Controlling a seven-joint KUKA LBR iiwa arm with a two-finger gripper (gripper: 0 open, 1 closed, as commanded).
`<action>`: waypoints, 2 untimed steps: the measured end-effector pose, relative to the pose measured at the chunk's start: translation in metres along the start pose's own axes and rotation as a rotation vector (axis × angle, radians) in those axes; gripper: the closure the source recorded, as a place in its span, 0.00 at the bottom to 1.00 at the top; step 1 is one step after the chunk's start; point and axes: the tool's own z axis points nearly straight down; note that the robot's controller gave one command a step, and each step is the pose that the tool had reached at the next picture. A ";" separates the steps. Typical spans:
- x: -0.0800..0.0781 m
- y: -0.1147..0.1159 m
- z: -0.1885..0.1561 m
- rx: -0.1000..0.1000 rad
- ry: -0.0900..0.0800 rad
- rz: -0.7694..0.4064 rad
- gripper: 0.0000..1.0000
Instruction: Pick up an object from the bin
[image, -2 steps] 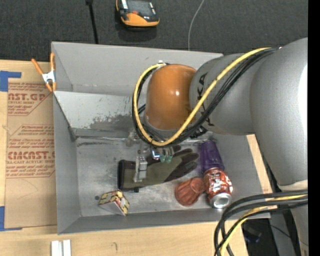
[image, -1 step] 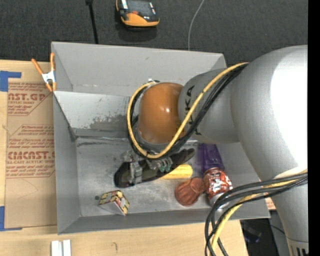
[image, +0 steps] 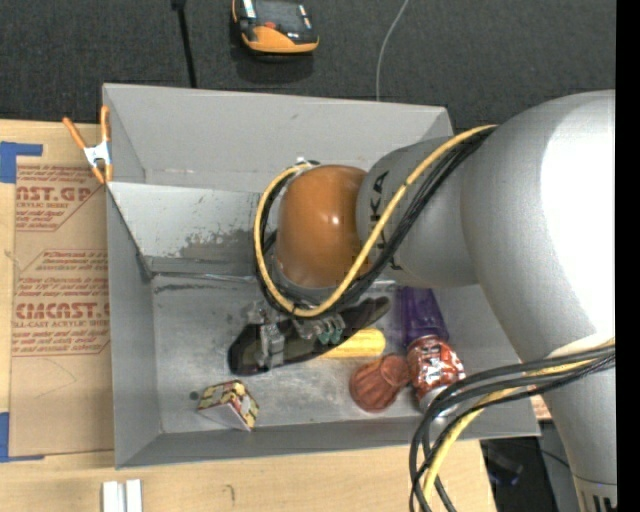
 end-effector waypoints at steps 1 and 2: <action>0.003 -0.026 -0.118 0.002 -0.002 -0.028 1.00; 0.003 -0.025 -0.118 0.001 -0.002 -0.028 1.00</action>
Offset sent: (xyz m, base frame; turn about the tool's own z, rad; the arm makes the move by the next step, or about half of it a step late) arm 0.0000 0.0000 0.0000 0.0000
